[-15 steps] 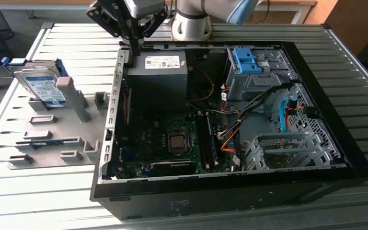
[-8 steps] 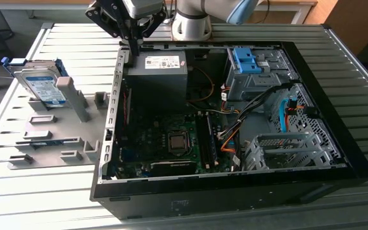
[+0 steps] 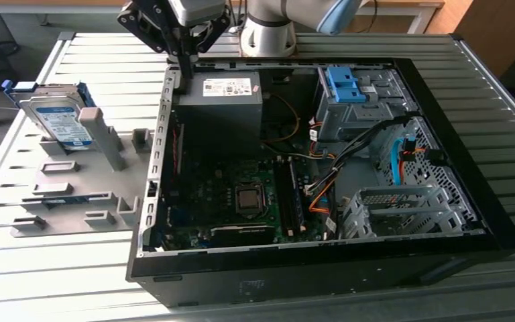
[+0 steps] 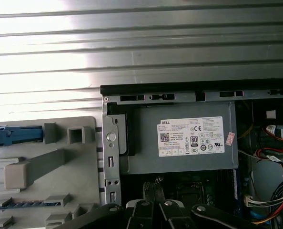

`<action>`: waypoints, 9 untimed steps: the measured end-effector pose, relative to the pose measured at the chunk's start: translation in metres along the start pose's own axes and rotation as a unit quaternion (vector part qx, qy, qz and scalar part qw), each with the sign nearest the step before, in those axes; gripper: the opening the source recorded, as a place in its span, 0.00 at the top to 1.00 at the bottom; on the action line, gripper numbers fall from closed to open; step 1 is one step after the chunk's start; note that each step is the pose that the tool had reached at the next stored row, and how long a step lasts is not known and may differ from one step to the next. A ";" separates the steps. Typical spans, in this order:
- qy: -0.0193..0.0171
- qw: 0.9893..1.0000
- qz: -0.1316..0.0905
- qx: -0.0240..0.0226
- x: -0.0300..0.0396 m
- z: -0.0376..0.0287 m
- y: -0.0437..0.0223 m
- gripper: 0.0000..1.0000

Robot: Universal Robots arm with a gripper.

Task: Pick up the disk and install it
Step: 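Reach for the disk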

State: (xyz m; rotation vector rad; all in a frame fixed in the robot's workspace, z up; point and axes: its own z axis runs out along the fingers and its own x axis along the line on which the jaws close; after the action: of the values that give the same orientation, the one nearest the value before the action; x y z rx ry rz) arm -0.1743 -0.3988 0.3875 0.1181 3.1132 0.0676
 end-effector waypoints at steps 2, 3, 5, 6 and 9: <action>0.000 1.000 0.000 0.000 0.0007 0.0001 -0.0001 0.89; 0.000 1.000 0.000 0.000 0.0010 0.0001 -0.0001 0.89; 0.000 1.000 0.000 0.000 0.0018 0.0002 -0.0002 0.89; 0.000 1.000 0.000 0.000 0.0022 0.0002 -0.0002 0.89; 0.000 1.000 0.000 0.000 0.0033 0.0003 -0.0003 0.89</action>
State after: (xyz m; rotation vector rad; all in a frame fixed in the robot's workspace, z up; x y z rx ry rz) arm -0.1776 -0.3988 0.3871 0.1180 3.1132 0.0676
